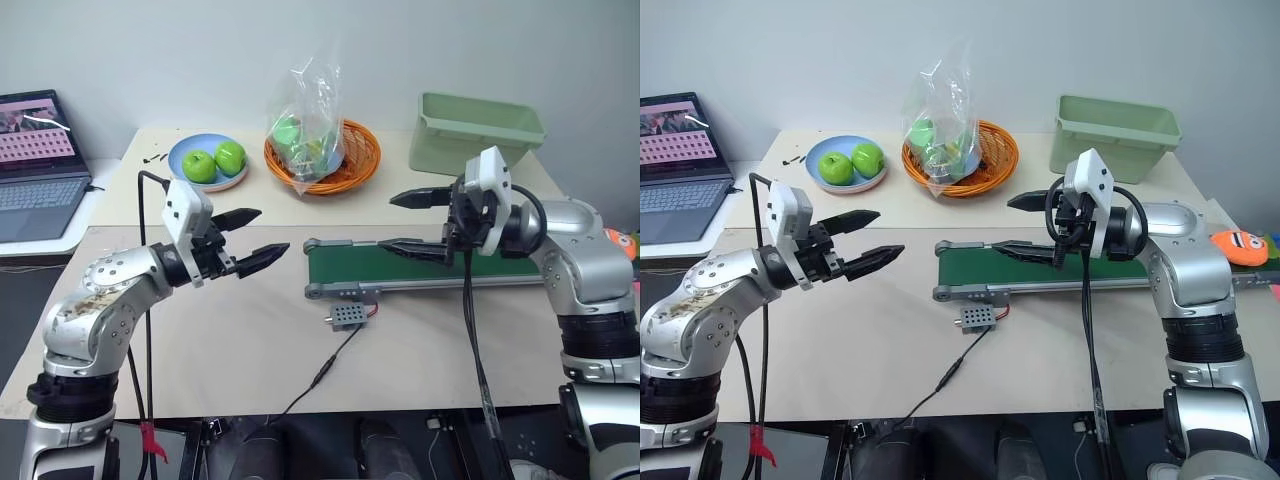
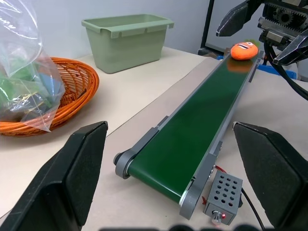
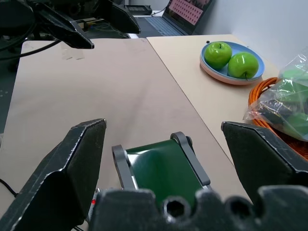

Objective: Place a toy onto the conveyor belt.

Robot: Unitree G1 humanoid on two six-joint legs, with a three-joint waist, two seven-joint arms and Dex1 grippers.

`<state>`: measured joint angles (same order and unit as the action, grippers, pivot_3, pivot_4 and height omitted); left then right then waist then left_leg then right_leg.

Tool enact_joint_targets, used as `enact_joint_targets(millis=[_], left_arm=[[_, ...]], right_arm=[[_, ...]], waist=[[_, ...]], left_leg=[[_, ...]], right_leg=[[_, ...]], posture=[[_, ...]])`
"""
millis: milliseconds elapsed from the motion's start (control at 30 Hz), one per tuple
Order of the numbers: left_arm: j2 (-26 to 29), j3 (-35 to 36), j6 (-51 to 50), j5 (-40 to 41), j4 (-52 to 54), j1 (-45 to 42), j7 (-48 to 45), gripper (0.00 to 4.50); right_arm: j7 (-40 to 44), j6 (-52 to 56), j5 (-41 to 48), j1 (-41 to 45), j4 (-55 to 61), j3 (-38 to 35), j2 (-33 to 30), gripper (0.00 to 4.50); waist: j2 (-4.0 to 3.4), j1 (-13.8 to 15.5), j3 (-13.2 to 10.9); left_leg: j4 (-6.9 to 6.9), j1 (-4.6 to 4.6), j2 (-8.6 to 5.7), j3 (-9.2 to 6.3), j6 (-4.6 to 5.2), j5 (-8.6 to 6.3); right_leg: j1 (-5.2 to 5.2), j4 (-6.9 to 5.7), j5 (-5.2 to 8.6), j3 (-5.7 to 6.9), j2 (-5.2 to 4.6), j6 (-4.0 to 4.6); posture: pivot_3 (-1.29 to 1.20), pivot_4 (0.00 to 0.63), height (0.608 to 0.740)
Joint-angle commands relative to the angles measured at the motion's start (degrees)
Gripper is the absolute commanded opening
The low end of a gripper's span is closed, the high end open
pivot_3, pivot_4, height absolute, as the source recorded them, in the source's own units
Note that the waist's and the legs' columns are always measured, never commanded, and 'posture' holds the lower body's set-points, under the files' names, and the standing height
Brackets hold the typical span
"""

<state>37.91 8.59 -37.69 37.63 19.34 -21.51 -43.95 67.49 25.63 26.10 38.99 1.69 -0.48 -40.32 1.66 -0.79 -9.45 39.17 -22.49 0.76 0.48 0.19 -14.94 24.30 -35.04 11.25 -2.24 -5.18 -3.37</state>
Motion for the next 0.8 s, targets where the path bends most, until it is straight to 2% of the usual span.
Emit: enact_joint_targets(millis=[33,533,800], left_arm=[[0.5,1.4,-0.1,1.2,2.0,-0.2,0.1,4.44],[-0.7,0.8,0.1,1.2,0.7,-1.1,1.6,4.44],[0.9,0.3,0.2,0.1,-0.7,-1.5,0.4,4.44]], right_arm=[[0.3,-0.8,1.0,0.7,0.8,-1.0,0.0,4.50],[0.4,-0.9,0.8,0.9,0.3,-1.3,-0.3,4.50],[0.3,-0.8,0.7,0.7,0.3,-1.2,-0.4,4.50]], waist=[[0.00,0.0,0.0],[0.00,0.0,0.0],[0.00,0.0,0.0]], left_leg=[[0.00,0.00,0.00,0.00,0.00,0.00],[0.00,0.00,0.00,0.00,0.00,0.00],[0.00,0.01,0.00,0.01,0.00,0.00]], right_leg=[[0.00,0.00,0.00,0.00,0.00,0.00],[0.00,0.01,0.00,0.00,0.00,0.00],[0.00,0.02,0.00,0.00,0.00,0.00]], posture=[[0.00,0.150,0.740],[0.00,0.150,0.740],[0.00,0.150,0.740]])
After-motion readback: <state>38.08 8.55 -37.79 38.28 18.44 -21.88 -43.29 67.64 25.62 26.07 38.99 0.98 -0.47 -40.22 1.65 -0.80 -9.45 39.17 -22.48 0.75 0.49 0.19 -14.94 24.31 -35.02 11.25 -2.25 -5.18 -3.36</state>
